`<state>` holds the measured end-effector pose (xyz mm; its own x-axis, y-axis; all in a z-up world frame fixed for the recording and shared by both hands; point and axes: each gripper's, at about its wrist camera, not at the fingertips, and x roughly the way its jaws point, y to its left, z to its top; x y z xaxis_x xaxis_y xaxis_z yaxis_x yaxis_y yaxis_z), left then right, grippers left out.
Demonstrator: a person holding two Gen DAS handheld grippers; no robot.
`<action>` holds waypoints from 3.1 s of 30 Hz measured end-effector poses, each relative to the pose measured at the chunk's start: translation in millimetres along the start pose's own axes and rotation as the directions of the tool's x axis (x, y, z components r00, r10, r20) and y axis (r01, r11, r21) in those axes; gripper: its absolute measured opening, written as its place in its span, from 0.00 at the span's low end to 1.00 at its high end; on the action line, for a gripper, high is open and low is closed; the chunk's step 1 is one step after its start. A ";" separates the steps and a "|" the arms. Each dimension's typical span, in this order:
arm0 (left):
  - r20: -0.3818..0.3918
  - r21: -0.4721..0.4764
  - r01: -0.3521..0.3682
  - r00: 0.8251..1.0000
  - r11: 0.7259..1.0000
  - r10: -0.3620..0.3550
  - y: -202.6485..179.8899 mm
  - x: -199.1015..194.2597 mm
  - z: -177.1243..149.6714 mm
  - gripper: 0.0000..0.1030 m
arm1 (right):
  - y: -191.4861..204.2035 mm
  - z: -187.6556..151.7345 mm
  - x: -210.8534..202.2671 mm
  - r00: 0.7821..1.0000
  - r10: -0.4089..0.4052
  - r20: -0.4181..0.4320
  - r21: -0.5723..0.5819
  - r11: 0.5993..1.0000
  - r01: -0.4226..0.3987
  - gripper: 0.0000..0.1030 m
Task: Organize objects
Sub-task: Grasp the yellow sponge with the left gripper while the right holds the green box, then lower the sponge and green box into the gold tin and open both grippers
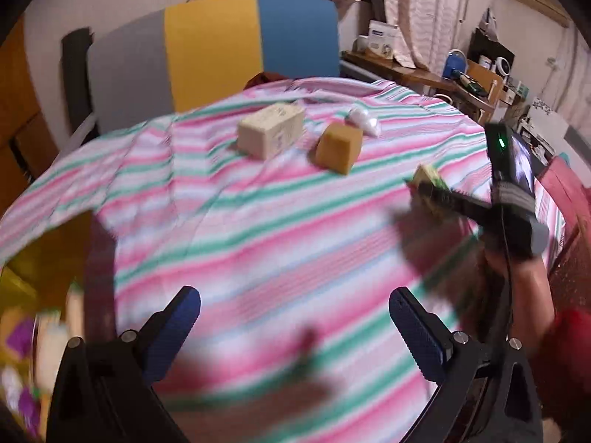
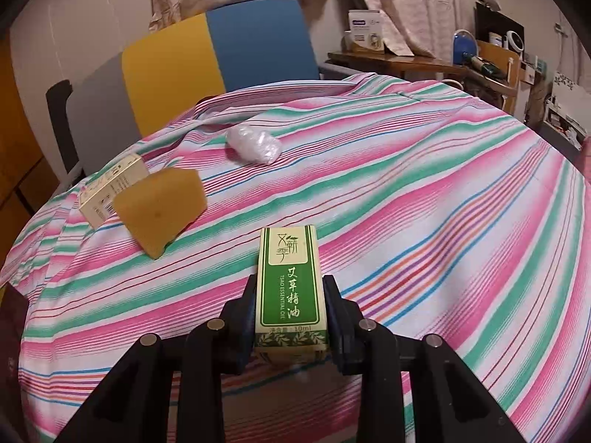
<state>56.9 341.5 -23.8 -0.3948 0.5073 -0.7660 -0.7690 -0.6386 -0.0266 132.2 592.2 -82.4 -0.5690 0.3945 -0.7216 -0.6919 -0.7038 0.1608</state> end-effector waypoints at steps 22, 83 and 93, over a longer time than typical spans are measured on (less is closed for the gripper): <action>0.044 0.341 -0.082 0.997 0.937 0.071 -75.8 172.4 126.4 0.76 | -6.3 -7.0 0.5 0.998 -0.037 0.050 0.022 0.999 0.036 0.29; 0.179 -0.128 -0.080 0.979 0.989 0.102 87.8 -53.4 -79.3 0.50 | 90.1 -27.3 -19.5 0.985 -0.039 0.171 -0.459 0.881 0.114 0.29; 0.172 -0.300 -0.124 0.968 0.946 0.182 156.5 -77.5 -87.4 0.51 | 109.9 -34.2 -34.4 0.993 0.004 0.114 -0.478 0.877 0.051 0.29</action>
<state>11.2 151.6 -24.7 -0.6087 0.4746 -0.6358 -0.5276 -0.8406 -0.1224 90.9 481.1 -62.9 -0.6186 0.4564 -0.6396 -0.4233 -0.8794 -0.2180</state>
